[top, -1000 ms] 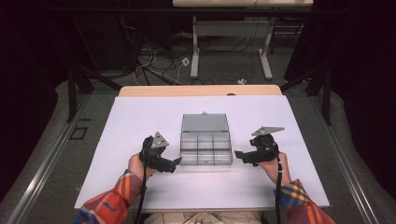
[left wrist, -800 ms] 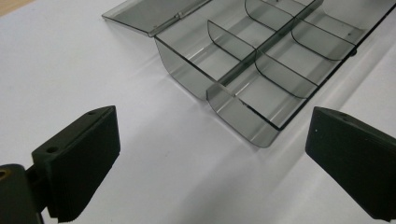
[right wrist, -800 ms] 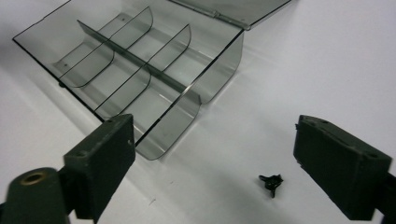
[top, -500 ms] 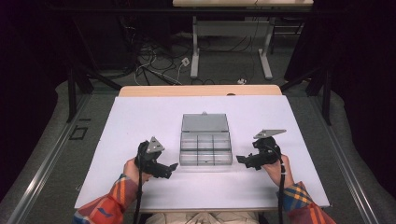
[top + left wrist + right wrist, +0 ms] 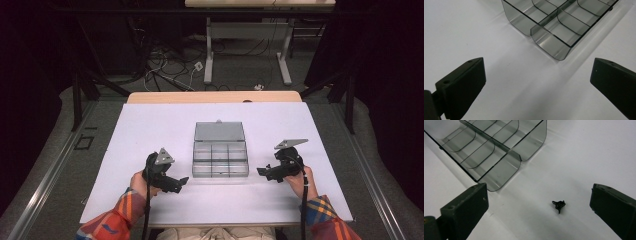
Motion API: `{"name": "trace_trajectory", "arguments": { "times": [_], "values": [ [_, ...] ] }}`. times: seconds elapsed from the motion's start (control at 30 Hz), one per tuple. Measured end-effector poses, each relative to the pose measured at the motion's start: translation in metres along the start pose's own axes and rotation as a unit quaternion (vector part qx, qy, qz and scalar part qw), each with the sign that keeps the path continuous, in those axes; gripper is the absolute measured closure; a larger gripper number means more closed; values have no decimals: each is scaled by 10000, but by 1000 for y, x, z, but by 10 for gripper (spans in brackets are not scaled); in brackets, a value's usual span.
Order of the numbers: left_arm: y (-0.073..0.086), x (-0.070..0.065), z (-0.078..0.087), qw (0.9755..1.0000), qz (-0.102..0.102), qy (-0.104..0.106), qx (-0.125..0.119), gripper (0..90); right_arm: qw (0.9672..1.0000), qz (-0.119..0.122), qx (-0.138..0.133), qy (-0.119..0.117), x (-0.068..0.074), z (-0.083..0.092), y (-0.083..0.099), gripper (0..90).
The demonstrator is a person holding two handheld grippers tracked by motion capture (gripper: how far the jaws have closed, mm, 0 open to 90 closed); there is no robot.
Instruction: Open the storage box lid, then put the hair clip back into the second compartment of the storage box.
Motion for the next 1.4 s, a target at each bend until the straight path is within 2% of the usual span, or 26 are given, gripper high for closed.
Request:
{"name": "trace_trajectory", "arguments": {
  "times": [0.03,0.07,0.13,0.2,0.23,0.37,0.43,0.6,0.67,0.8,0.93,1.0,1.2,1.4],
  "values": [
    [0,0,0,10000,-6,-2,30,1,10000,49,-12,35,-2,0,0,16],
    [0,-1,0,10000,-3,-3,19,1,10000,-1,-4,24,-2,0,0,16],
    [0,-1,0,10000,-6,-4,23,1,9999,97,-33,68,-6,-1,0,17],
    [0,0,0,10000,1,-19,12,1,10000,51,-31,44,-6,0,0,22],
    [0,0,1,10000,-4,-21,26,1,9999,132,-38,82,-8,-1,0,31],
    [-1,0,0,10000,3,-22,3,2,10000,73,-7,63,-11,0,1,75],
    [-1,0,-1,10000,4,-26,-8,2,9997,157,53,162,-16,-1,2,91],
    [-2,-1,-2,10000,7,-28,3,3,9998,-77,74,179,-23,-1,3,122],
    [-2,0,-1,10000,2,-25,21,4,9997,-71,35,210,-25,0,3,141],
    [-2,-1,-1,10000,9,-29,17,6,9991,-166,38,379,-31,3,2,175],
    [-2,-1,-3,10000,4,-25,9,8,9991,-236,16,359,-35,3,3,226],
    [-2,-1,-3,10000,7,-33,17,9,9989,-279,77,376,-35,3,4,284],
    [-1,0,-2,10000,33,-47,43,11,9991,-110,152,374,-31,-1,4,362],
    [-1,1,-2,10000,-5,-44,64,13,9992,79,180,358,-25,-5,5,508]
  ]
}}
Point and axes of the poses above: each handheld gripper's, and its own axes: z roughly backward along the jaws, y roughly out of its underside, x roughly to its left, the point moved 6 cm from there along -z, roughly forward along the jaws, and after that the axes turned 1 degree about y, right-handed, at the moved point
